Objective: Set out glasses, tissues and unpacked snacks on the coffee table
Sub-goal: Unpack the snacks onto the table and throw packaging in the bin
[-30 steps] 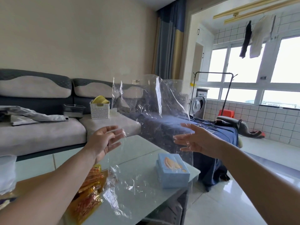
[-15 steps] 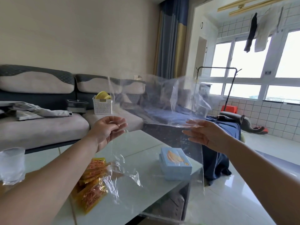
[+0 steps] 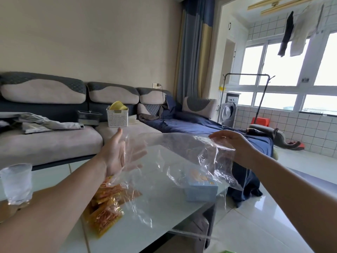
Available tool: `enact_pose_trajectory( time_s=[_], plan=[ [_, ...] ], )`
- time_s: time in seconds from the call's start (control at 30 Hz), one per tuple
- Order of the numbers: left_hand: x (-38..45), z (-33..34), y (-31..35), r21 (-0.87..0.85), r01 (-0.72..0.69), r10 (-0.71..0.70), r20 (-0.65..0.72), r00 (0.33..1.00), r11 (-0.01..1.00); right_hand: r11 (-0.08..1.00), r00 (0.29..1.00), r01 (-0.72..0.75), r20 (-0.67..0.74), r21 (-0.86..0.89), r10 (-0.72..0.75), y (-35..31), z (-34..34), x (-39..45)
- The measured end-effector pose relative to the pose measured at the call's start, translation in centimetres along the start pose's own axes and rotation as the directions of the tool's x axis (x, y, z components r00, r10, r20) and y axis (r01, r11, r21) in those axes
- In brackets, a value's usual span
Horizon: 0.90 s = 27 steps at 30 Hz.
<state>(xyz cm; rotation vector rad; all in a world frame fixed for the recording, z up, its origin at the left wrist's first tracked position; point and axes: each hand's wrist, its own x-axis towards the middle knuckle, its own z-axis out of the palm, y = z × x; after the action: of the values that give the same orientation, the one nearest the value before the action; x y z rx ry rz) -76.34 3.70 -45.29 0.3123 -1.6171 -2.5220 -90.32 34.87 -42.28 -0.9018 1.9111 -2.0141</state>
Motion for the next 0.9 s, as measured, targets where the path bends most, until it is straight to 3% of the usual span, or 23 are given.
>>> enact_pose_trajectory(
  time_s=[0.13, 0.27, 0.37, 0.6, 0.77, 0.9],
  plan=[
    [-0.7, -0.3, -0.4, 0.071, 0.027, -0.033, 0.083, 0.996, 0.997, 0.999, 0.999, -0.034, -0.031, -0.037, 0.032, -0.2, 0.2, 0.0],
    [0.0, -0.7, -1.3, 0.028, -0.018, 0.017, 0.025, 1.0, 0.999, 0.946, 0.988, -0.152, 0.08, 0.285, 0.135, 0.9, -1.1, -0.5],
    [0.8, -1.0, -2.5, -0.031, -0.028, 0.028, 0.008, 1.0, 0.999, 0.922, 0.973, -0.216, 0.146, 0.321, 0.177, 1.8, -1.6, -2.0],
    [3.8, 1.7, -7.6, -0.004, -0.029, 0.029, -0.032, 0.999, 1.0, 0.88, 0.887, -0.459, 0.01, 0.119, 0.461, 4.4, -3.5, -5.9],
    [4.8, 6.6, -12.5, 0.069, 0.03, -0.03, 0.012, 0.999, 0.997, 0.898, 0.905, -0.412, -0.042, 0.156, 0.422, 7.2, -8.7, -10.6],
    [5.3, 10.5, -16.3, 0.077, 0.117, -0.123, 0.079, 0.989, 0.99, 0.868, 0.833, -0.462, -0.246, 0.182, 0.495, 9.7, -11.8, -14.6]
  ],
)
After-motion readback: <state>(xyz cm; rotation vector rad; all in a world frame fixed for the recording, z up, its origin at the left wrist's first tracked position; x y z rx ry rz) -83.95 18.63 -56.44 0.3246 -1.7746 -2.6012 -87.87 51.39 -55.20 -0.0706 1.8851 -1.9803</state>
